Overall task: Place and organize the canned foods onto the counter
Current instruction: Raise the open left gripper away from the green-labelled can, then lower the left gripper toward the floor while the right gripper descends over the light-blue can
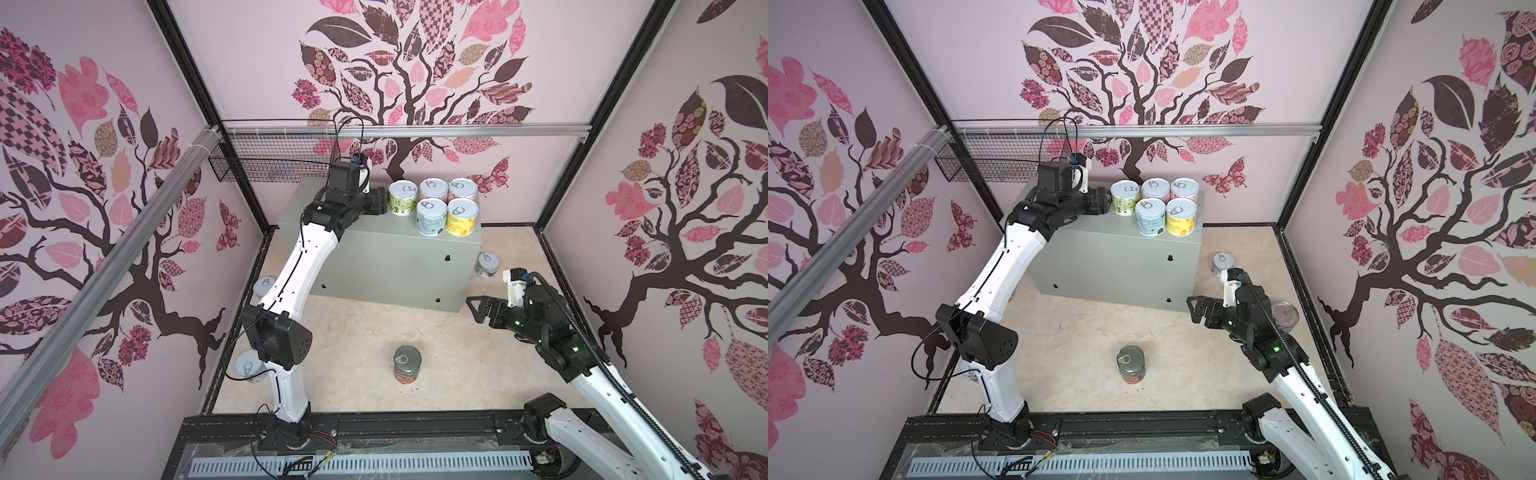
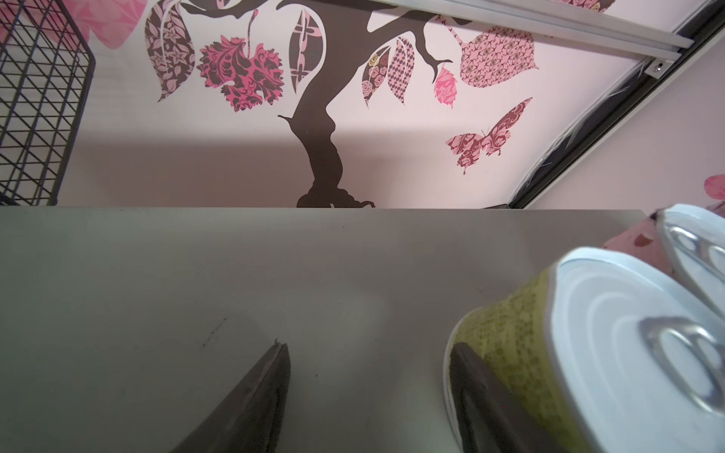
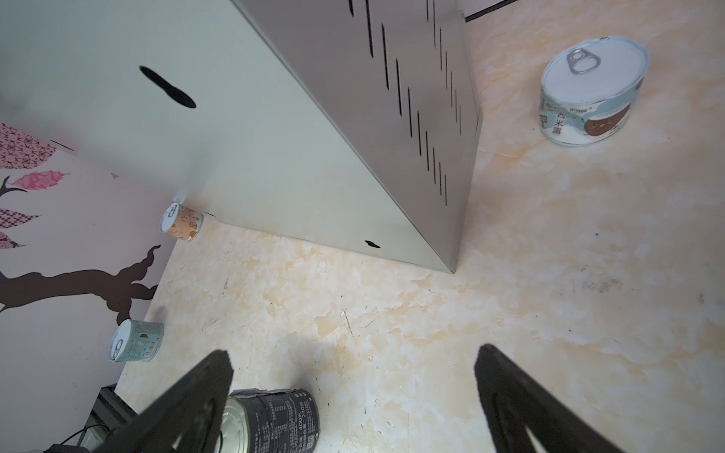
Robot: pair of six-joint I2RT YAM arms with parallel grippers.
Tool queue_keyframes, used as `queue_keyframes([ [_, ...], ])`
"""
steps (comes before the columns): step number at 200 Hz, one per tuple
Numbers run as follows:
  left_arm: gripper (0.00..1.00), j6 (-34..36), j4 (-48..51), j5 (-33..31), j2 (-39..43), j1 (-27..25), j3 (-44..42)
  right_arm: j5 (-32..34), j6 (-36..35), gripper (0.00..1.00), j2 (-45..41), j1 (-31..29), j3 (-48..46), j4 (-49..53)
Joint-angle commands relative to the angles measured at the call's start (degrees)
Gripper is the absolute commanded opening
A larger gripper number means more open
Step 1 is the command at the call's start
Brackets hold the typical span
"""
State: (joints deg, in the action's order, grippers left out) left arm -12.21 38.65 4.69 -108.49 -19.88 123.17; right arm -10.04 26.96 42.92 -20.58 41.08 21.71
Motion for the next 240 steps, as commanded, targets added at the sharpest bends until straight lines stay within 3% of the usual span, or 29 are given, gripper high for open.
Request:
queue_keyframes([
  [1, 0.74, -0.2, 1.5, -2.0, 2.4, 0.0, -1.2, 2.2, -0.2, 1.00, 0.1, -0.5, 2.8, 1.9],
  [48, 0.88, -1.0, 0.8, -2.7, 10.9, 0.5, -7.4, 8.0, -0.3, 1.00, -1.0, -0.4, 6.0, 6.7],
  [90, 0.98, -2.6, -1.4, -2.9, 23.9, 0.5, -21.2, 13.5, 1.0, 1.00, 0.0, -0.4, 6.8, 10.6],
  [138, 0.98, -3.3, 0.9, -3.5, 40.3, 0.7, -34.6, 18.8, 3.2, 1.00, 0.2, -0.2, 6.1, 10.0],
  [190, 0.98, -8.3, 7.5, -4.6, 53.4, 1.0, -46.5, 19.7, 6.3, 1.00, 3.6, 1.5, 3.5, 6.0],
  [240, 0.98, -14.1, 9.4, -4.7, 64.3, 1.0, -60.1, 18.1, 7.4, 1.00, 9.3, 8.3, 0.9, 0.9],
])
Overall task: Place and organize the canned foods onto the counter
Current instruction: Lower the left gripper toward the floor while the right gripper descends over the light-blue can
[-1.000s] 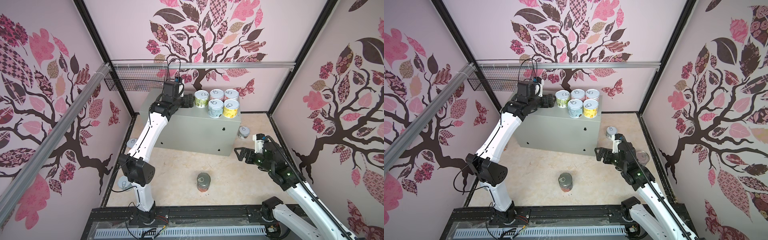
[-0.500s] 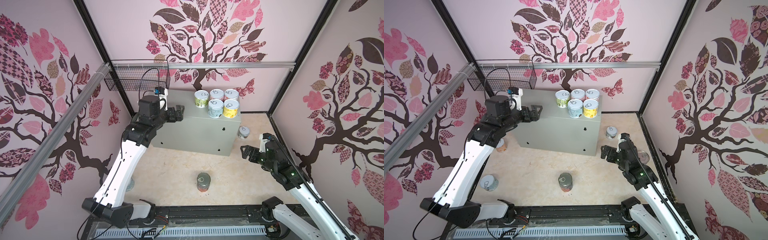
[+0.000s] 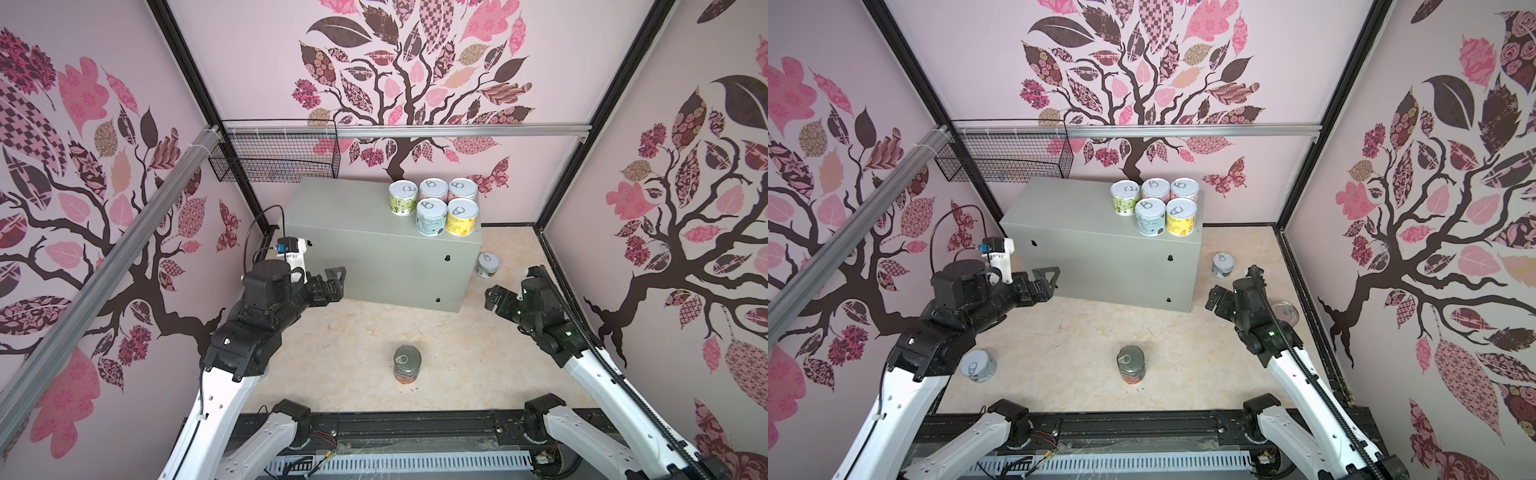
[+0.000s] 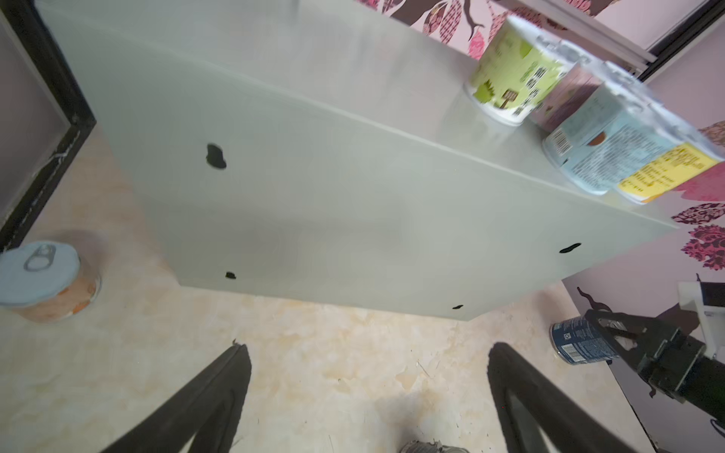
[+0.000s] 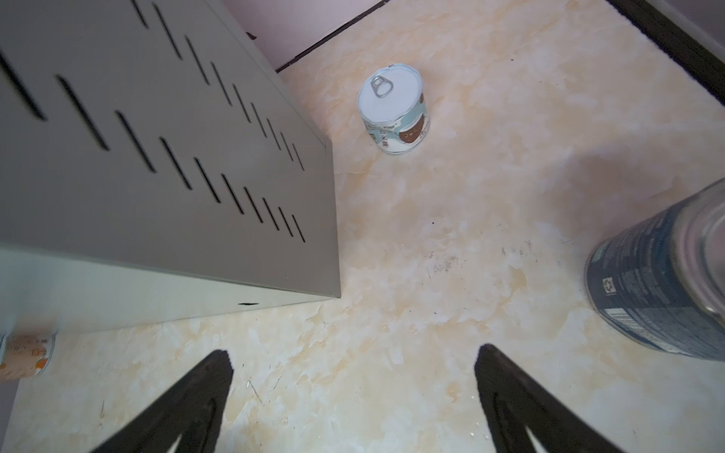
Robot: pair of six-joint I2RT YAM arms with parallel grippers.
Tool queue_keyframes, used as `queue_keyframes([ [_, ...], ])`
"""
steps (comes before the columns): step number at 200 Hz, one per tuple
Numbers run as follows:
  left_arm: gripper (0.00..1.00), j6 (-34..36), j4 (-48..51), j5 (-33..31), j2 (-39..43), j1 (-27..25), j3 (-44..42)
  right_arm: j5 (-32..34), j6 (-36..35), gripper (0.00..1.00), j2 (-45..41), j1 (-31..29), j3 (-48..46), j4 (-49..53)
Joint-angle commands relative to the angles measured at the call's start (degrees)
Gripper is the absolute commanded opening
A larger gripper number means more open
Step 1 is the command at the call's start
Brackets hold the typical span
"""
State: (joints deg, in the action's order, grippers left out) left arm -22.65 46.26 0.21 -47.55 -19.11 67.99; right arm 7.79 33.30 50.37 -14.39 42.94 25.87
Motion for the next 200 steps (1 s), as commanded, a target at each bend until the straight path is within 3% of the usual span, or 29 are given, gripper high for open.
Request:
queue_keyframes([
  [1, 0.98, -3.7, 1.9, -0.2, 3.5, 0.2, -5.1, 0.4, 1.0, 1.00, 2.0, 2.1, -0.9, -3.4],
  [23, 0.98, -2.6, 2.4, 3.1, 5.7, 0.2, -8.1, 2.3, 0.0, 1.00, 5.7, 2.3, 0.0, -5.0],
  [68, 0.98, -4.2, 1.7, 1.4, 7.3, 0.3, -14.7, 2.3, -1.9, 1.00, 15.2, 5.0, 2.8, -10.0],
  [119, 0.98, -7.9, -5.7, 4.8, 5.2, 0.2, -23.2, 0.6, -3.0, 1.00, 27.4, 8.5, 6.8, -16.8],
  [171, 0.98, -8.8, -5.9, 3.1, 3.3, 0.1, -23.1, -0.7, -2.9, 1.00, 39.4, 9.8, 12.0, -22.0],
  [200, 0.98, -8.4, -5.8, 5.6, -0.6, -0.2, -22.5, -1.0, -4.1, 1.00, 45.8, 9.8, 17.2, -23.2],
])
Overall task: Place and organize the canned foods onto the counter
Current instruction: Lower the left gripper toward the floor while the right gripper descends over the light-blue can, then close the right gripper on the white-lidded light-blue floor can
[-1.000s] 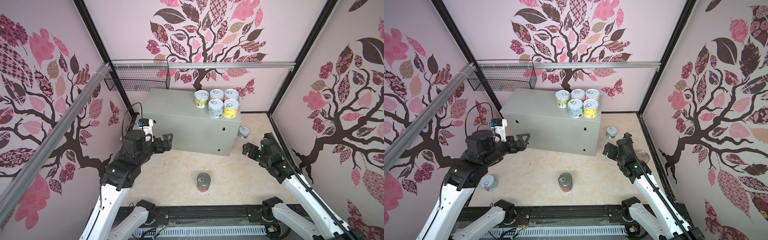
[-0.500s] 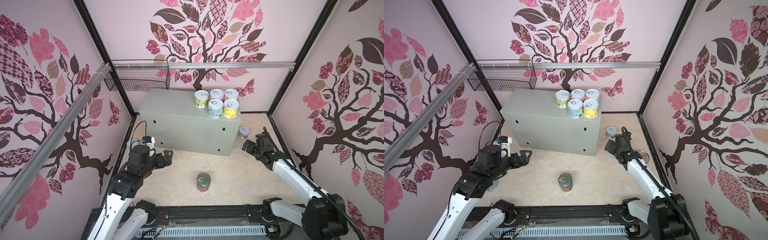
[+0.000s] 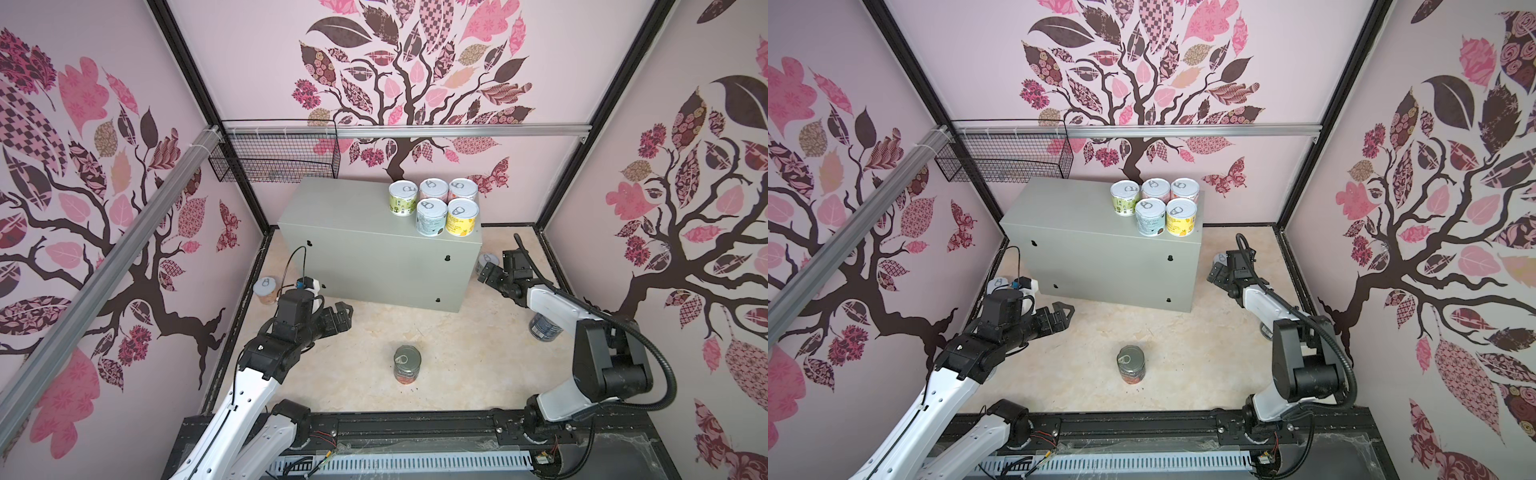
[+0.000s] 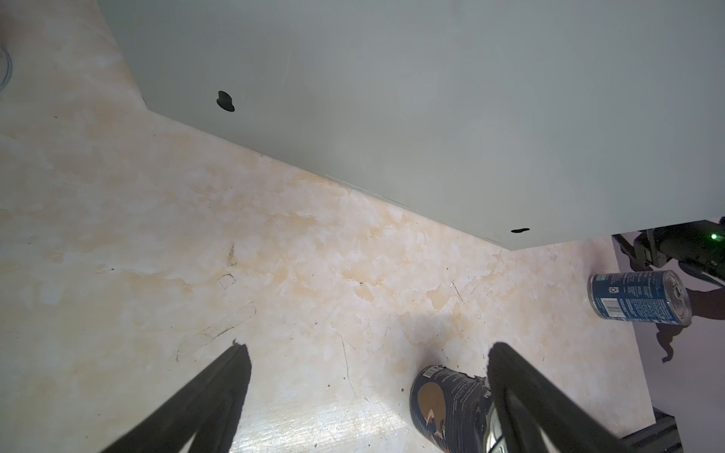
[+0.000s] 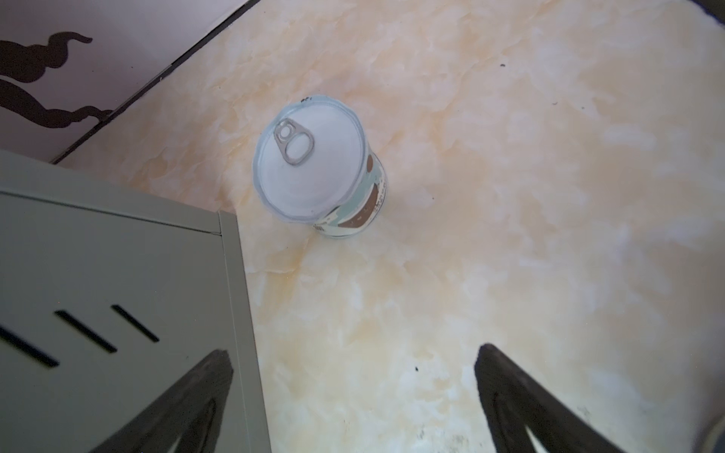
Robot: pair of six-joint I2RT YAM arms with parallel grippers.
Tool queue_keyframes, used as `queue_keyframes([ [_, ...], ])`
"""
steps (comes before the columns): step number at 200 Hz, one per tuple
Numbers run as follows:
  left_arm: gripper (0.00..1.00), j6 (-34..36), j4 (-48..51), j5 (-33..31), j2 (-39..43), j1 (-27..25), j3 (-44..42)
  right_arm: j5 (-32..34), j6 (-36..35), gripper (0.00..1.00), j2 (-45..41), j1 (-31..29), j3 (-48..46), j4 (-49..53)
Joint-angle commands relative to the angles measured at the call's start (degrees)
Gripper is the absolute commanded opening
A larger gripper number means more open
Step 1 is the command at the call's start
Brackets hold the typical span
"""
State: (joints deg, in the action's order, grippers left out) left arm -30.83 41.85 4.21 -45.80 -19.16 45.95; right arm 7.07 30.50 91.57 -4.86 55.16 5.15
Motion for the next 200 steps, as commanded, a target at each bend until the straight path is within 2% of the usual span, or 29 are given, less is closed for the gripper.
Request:
queue_keyframes([
  [1, 0.98, -0.3, -1.4, 1.7, -2.4, -0.2, -0.4, -0.2, -1.4, 1.00, 4.8, 0.3, 5.1, -2.4],
  [81, 0.98, 0.1, -0.8, 4.4, -5.2, -0.6, -0.4, 6.0, -5.5, 1.00, 20.8, 0.4, 22.5, 4.8],
  [119, 0.98, -0.2, -1.1, 5.9, -7.1, -0.6, -0.3, 6.3, -7.0, 1.00, 27.5, 0.6, 30.7, 8.5],
  [159, 0.98, -0.2, -1.6, 6.8, -8.0, -0.6, -0.3, 5.9, -7.7, 1.00, 31.3, 0.7, 34.0, 10.1],
  [180, 0.98, -0.3, -1.6, 6.9, -7.9, -0.5, -0.3, 5.8, -8.2, 0.95, 31.9, 0.7, 34.3, 10.4],
  [200, 0.98, -0.4, -1.8, 7.0, -7.7, -0.4, -0.4, 5.8, -8.7, 0.83, 31.6, 0.7, 34.0, 10.2],
])
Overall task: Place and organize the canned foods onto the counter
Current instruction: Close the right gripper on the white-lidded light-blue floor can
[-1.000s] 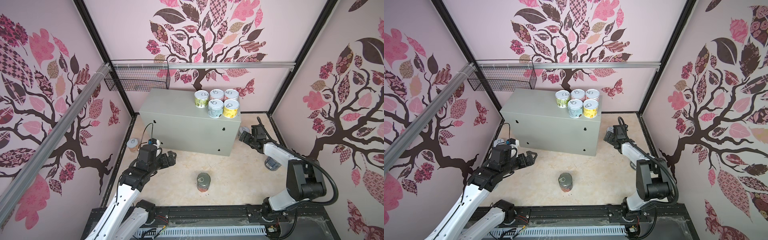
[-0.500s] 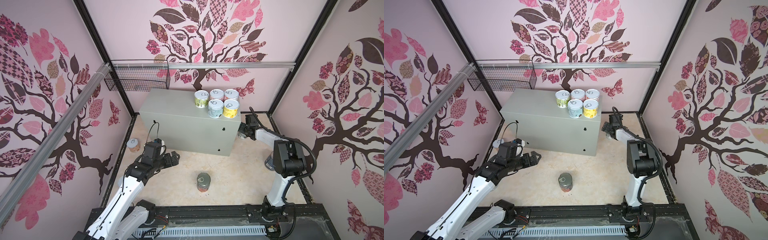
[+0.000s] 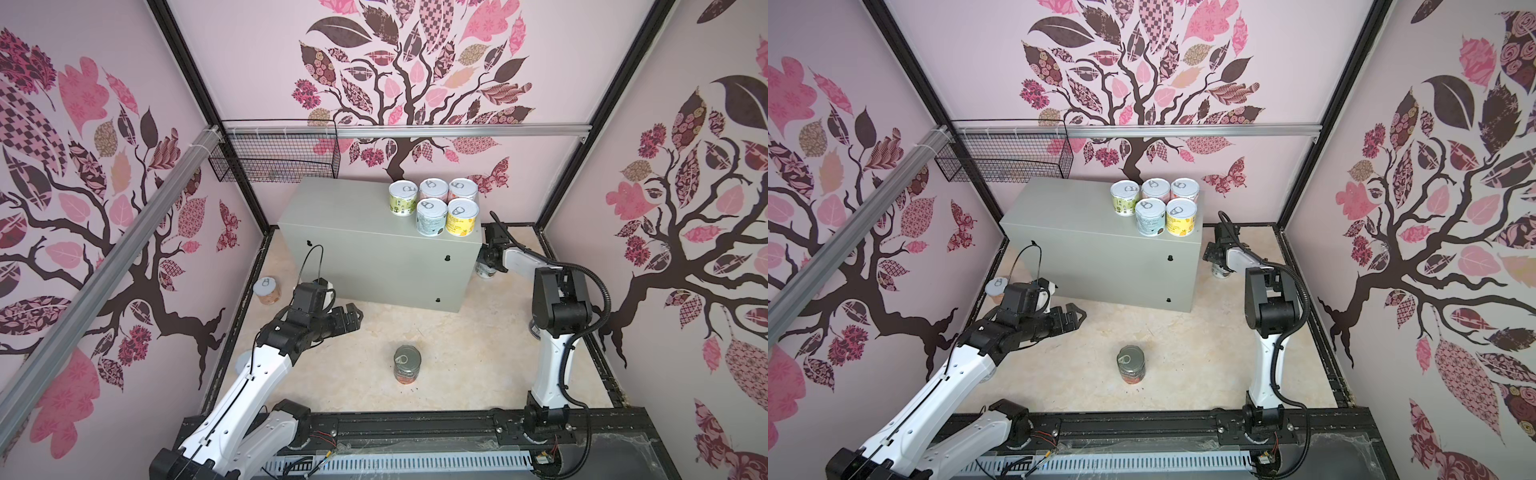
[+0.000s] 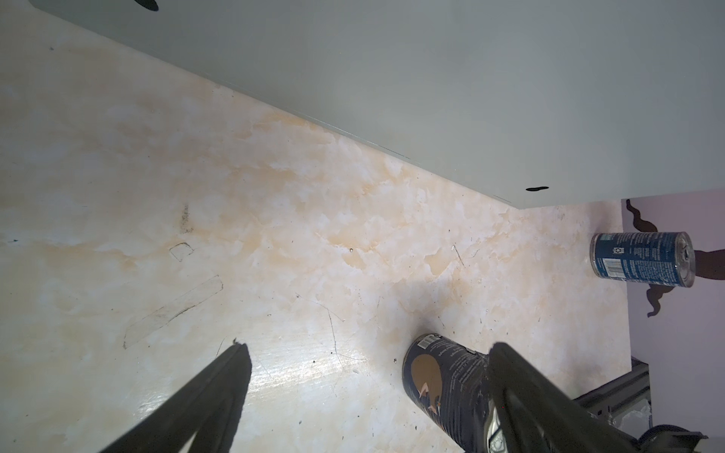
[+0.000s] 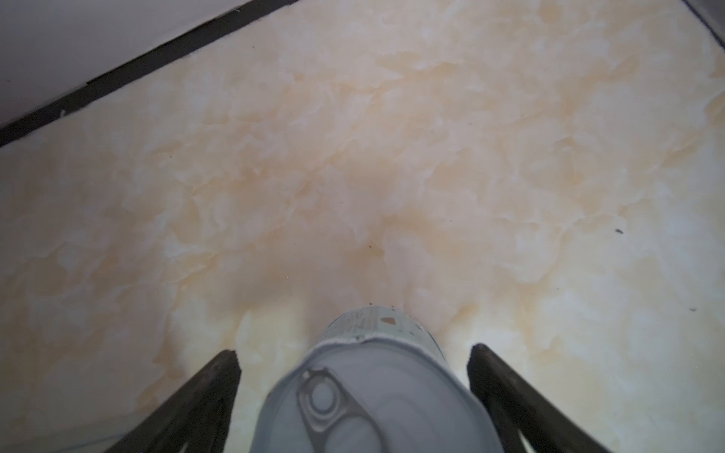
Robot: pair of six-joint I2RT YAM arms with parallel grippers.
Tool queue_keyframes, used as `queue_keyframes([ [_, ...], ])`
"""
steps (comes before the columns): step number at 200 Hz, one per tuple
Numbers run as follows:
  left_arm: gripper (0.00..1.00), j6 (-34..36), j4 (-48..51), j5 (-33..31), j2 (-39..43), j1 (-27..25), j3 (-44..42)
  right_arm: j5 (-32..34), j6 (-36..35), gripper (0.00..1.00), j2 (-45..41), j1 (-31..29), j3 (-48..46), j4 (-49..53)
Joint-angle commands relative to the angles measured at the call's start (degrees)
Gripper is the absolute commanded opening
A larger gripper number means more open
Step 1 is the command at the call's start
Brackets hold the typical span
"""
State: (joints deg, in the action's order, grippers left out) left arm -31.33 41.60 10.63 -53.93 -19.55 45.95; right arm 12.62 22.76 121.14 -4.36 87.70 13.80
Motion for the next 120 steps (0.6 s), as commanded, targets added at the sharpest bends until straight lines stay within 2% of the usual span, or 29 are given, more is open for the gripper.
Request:
queue_keyframes([
  [1, 0.98, 0.1, -1.5, 0.6, 0.4, 0.0, -0.4, 0.4, -1.0, 0.83, 2.0, 0.2, 1.4, 1.5],
  [60, 0.98, -0.2, -2.2, 1.5, 1.4, 0.8, -0.8, 0.7, -1.9, 0.64, -1.5, 0.2, -1.2, 1.6],
  [120, 0.98, 0.1, -2.9, 2.5, 3.9, 1.2, -1.5, -1.6, -1.1, 0.60, -11.7, -0.1, -10.3, 2.6],
])
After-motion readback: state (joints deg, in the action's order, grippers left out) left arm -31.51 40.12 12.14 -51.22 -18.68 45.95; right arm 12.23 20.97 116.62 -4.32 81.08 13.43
